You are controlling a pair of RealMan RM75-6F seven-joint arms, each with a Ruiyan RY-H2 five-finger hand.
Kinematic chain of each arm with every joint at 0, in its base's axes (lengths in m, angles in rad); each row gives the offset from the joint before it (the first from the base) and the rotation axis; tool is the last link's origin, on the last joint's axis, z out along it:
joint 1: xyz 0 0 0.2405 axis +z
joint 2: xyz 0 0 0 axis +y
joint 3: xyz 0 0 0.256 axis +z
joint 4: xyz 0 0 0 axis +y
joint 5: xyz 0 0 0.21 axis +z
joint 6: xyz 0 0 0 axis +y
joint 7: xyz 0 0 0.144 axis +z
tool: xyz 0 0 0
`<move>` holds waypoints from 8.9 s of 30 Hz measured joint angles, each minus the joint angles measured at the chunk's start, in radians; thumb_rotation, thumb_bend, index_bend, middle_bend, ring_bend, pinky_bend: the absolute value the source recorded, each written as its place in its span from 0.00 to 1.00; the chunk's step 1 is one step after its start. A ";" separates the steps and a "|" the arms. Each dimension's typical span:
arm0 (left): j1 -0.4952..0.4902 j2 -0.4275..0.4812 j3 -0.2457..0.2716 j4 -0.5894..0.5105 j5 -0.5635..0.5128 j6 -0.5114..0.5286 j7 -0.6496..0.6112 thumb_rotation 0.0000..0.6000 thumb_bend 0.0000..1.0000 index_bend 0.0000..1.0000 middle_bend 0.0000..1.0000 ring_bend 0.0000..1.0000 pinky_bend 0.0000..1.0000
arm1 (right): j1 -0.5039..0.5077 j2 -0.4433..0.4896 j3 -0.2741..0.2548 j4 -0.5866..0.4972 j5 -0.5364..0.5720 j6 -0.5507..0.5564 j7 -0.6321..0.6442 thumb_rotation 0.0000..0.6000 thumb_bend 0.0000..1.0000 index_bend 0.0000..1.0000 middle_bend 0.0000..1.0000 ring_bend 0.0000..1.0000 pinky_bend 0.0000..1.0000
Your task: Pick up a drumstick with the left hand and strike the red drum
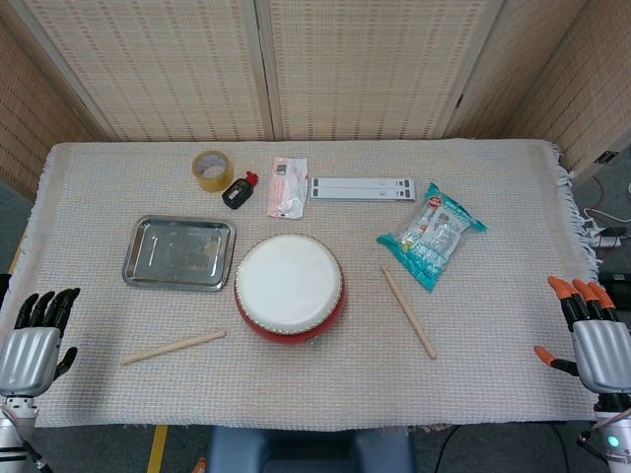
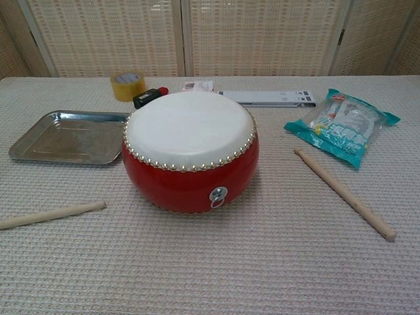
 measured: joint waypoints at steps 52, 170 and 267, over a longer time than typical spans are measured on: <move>-0.193 -0.283 -0.002 -0.045 -0.224 -0.292 0.186 1.00 0.28 0.32 0.14 0.11 0.08 | -0.017 -0.005 0.013 0.064 -0.012 0.040 0.097 1.00 0.08 0.10 0.13 0.01 0.10; -0.257 -0.176 0.032 0.336 0.187 -0.441 -2.324 1.00 0.41 0.50 0.26 0.16 0.17 | -0.038 0.029 0.010 -0.016 -0.023 0.065 0.053 1.00 0.08 0.11 0.13 0.01 0.10; -0.355 -0.382 -0.043 0.392 0.010 -0.520 -2.006 0.84 0.15 0.76 0.80 0.73 0.62 | -0.022 0.046 0.011 -0.009 -0.067 0.075 0.125 1.00 0.08 0.17 0.13 0.03 0.17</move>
